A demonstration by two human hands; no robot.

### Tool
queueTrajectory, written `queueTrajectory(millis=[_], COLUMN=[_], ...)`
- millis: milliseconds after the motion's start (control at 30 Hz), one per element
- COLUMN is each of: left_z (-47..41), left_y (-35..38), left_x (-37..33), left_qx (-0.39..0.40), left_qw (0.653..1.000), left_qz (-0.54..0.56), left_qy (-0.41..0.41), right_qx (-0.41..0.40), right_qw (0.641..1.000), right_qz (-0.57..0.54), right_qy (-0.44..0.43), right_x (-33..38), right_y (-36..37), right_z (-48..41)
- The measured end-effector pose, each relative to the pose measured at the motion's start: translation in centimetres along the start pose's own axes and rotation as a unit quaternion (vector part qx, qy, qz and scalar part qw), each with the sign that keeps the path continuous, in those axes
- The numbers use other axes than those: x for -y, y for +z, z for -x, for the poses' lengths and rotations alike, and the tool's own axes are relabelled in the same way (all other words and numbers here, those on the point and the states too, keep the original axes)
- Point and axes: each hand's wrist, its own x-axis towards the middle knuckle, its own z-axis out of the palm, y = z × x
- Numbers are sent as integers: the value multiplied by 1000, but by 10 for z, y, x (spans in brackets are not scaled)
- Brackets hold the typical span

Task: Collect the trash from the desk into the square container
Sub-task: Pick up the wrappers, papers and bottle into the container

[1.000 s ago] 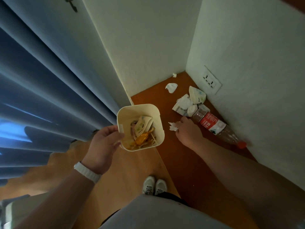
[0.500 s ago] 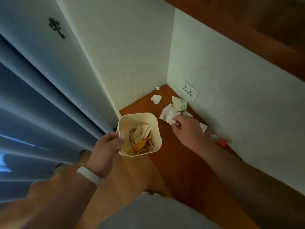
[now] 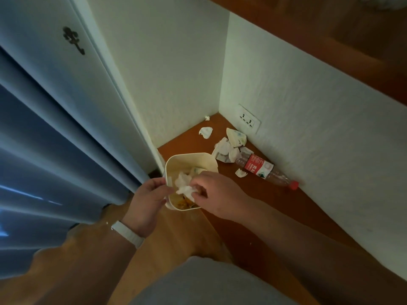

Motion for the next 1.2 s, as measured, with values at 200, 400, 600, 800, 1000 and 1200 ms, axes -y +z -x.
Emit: queueTrajectory(millis=[200, 400, 600, 800, 1000, 1200], left_z=[-3, -12, -18, -26, -37, -44], left_y=[-9, -19, -19, -17, -6, 2], left_x=[3, 2, -2, -6, -13, -24], left_qx=[-20, -41, -59, -75, -86, -61], left_qw=[1000, 999, 998, 997, 996, 998], left_qz=[-3, -6, -2, -3, -6, -31], left_qy=[-8, -14, -10, -12, -20, -16], right_qx=[-45, -31, 67, 85, 93, 45], right_qw=[999, 981, 955, 952, 956, 970], right_qz=[-6, 104, 216, 222, 218, 168], right_qy=[26, 162, 193, 190, 171, 173], right_x=[-26, -109, -165, -181, -186, -174], right_y=[-7, 7, 34, 49, 50, 41], right_z=[3, -12, -23, -41, -43, -37])
